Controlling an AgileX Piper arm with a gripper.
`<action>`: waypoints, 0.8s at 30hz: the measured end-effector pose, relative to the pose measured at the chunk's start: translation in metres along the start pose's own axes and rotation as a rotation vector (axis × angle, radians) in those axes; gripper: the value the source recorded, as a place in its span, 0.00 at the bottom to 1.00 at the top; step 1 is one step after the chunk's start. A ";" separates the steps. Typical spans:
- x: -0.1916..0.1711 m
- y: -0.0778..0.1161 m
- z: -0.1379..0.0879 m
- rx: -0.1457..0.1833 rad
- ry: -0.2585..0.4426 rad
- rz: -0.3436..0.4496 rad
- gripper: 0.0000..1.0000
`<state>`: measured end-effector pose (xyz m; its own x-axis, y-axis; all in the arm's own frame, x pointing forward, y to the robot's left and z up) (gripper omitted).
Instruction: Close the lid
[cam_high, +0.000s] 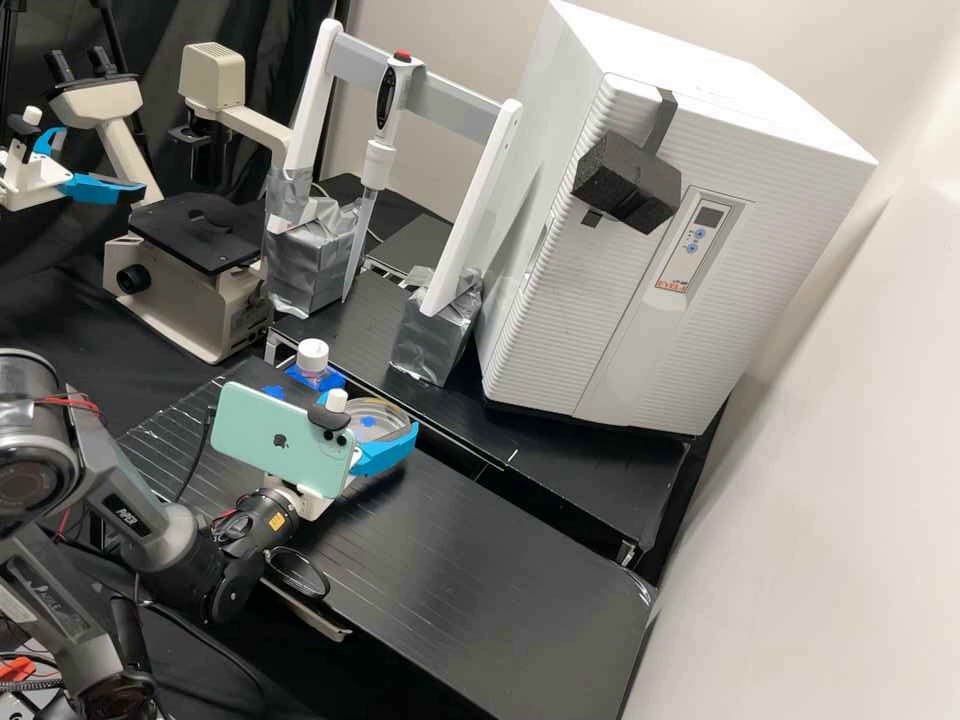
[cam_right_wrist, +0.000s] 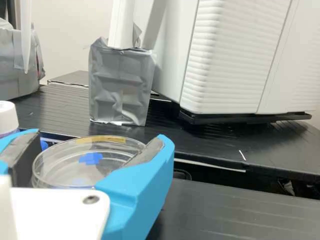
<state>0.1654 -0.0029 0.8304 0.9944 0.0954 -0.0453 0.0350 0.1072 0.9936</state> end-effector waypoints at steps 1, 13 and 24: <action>0.000 0.000 0.000 0.000 0.000 0.002 0.00; 0.003 -0.004 0.002 -0.014 0.012 -0.014 1.00; 0.003 -0.004 0.001 -0.028 0.014 -0.019 1.00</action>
<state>0.1683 -0.0041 0.8260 0.9920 0.1074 -0.0660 0.0511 0.1365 0.9893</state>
